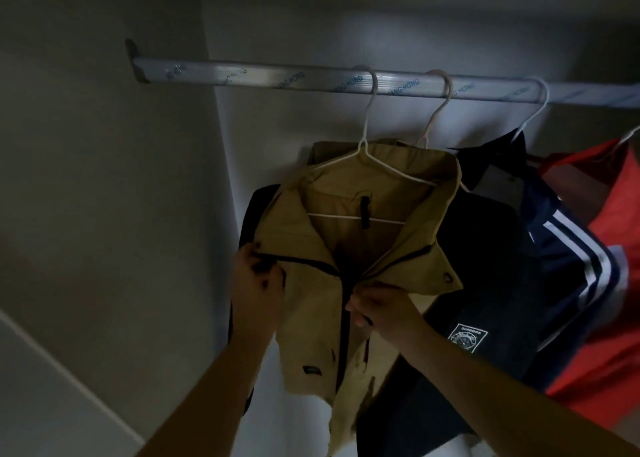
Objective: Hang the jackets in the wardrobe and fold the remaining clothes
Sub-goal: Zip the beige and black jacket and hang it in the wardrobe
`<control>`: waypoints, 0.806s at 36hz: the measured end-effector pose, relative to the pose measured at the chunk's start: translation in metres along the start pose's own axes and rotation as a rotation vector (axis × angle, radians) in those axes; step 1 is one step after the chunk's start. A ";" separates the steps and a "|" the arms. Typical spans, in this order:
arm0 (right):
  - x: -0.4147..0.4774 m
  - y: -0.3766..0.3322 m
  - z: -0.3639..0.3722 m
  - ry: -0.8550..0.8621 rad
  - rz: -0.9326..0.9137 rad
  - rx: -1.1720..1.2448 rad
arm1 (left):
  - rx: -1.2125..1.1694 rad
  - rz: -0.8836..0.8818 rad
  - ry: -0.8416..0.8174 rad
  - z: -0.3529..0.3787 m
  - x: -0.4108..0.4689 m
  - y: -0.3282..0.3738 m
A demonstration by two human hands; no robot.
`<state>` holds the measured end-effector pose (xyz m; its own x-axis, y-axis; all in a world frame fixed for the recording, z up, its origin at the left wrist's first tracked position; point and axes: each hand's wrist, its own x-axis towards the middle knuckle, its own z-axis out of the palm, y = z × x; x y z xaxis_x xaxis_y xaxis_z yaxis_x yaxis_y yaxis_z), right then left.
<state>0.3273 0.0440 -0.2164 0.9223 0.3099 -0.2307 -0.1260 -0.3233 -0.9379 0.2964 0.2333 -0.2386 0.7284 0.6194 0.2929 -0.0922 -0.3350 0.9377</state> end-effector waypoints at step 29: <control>-0.032 -0.154 -0.015 0.150 -0.140 0.391 | 0.816 0.099 -0.441 0.046 -0.051 -0.017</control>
<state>0.3225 0.0707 -0.0611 0.9796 0.1839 -0.0814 -0.0983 0.0844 -0.9916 0.2917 0.1750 -0.2777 0.9501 0.2918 0.1104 0.2160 -0.8706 0.4421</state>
